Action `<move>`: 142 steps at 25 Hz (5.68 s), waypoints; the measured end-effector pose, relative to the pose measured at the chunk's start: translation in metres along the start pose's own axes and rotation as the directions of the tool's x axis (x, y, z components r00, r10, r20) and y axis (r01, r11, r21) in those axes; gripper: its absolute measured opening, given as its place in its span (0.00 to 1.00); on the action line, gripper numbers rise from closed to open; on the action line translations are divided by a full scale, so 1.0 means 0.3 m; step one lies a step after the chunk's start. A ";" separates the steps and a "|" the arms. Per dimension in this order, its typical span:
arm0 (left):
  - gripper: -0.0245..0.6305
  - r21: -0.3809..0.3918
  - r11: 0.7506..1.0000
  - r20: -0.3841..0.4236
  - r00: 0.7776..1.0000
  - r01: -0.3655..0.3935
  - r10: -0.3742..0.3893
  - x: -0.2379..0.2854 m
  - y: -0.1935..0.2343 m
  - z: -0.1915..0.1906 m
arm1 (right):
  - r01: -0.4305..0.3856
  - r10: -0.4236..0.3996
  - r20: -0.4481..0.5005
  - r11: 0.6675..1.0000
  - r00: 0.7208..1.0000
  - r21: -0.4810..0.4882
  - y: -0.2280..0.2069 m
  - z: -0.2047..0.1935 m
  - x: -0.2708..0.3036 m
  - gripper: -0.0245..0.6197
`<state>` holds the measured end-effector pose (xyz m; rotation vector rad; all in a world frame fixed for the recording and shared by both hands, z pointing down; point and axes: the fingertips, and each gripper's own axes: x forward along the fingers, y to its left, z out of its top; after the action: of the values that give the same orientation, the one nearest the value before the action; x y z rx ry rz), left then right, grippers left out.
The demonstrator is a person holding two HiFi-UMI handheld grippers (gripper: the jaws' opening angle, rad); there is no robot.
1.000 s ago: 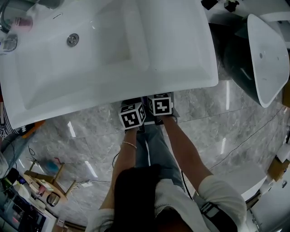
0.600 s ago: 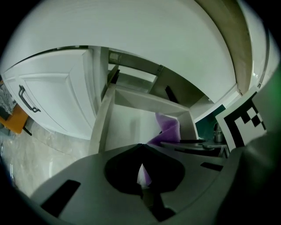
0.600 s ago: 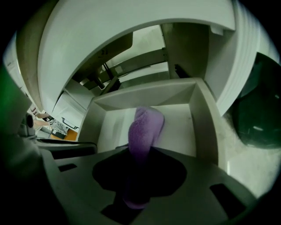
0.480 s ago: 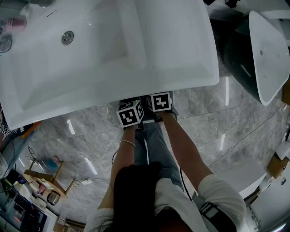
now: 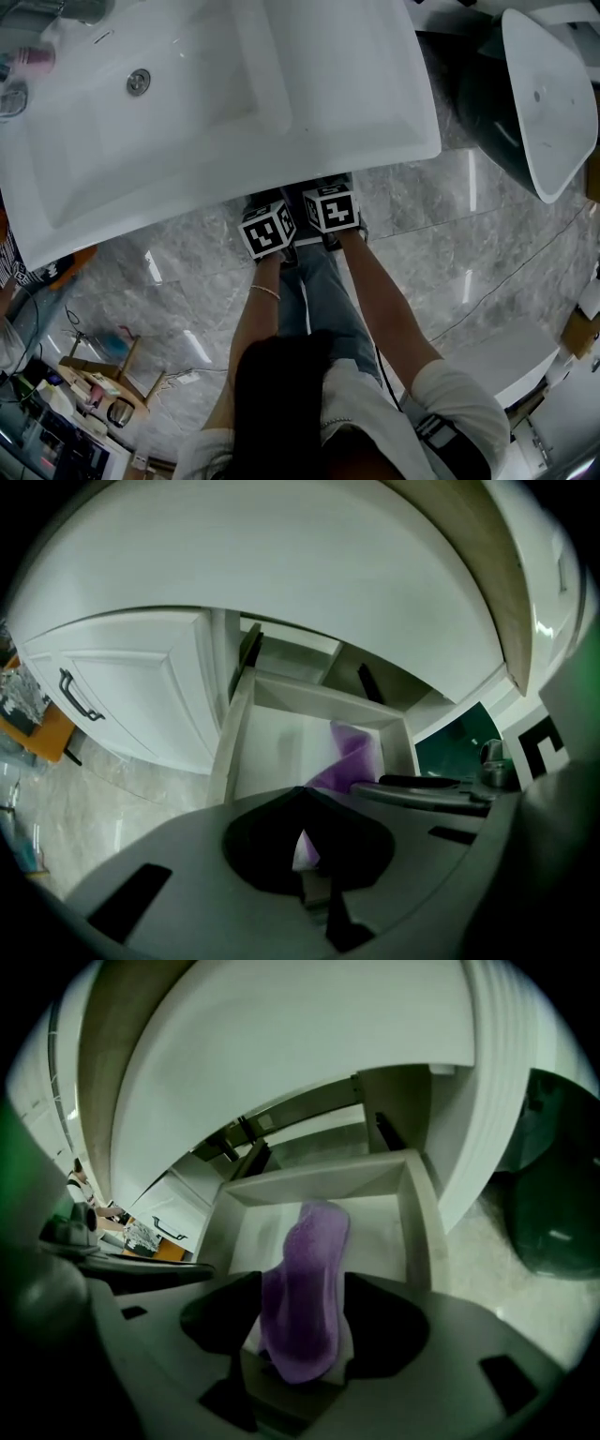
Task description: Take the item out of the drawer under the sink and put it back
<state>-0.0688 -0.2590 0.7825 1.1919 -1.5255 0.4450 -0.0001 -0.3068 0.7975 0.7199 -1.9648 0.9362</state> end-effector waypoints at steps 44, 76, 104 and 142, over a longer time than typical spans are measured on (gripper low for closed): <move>0.04 0.293 0.926 0.336 0.881 0.238 -0.333 -0.868 -0.351 0.257 | 0.163 -0.102 0.563 0.985 0.820 -0.059 0.386 0.325 -1.019 0.07; 0.04 0.269 0.939 0.329 0.895 0.215 -0.300 -0.885 -0.255 0.220 | 0.152 -0.101 0.459 0.985 0.883 -0.075 0.448 0.245 -0.927 0.07; 0.04 0.143 0.979 0.122 0.979 0.144 -0.162 -0.417 -0.097 0.097 | 0.029 -0.022 0.169 0.999 0.985 -0.039 0.237 0.132 -0.409 0.31; 0.04 0.068 0.994 0.027 0.996 0.088 -0.090 0.003 0.008 0.020 | 0.117 -0.118 -0.054 0.993 0.992 -0.024 -0.035 -0.018 0.115 0.25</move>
<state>-0.0737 -0.2632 0.7819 1.3187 -1.4862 0.4233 -0.0069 -0.3130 0.8327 0.7816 -1.8601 0.8548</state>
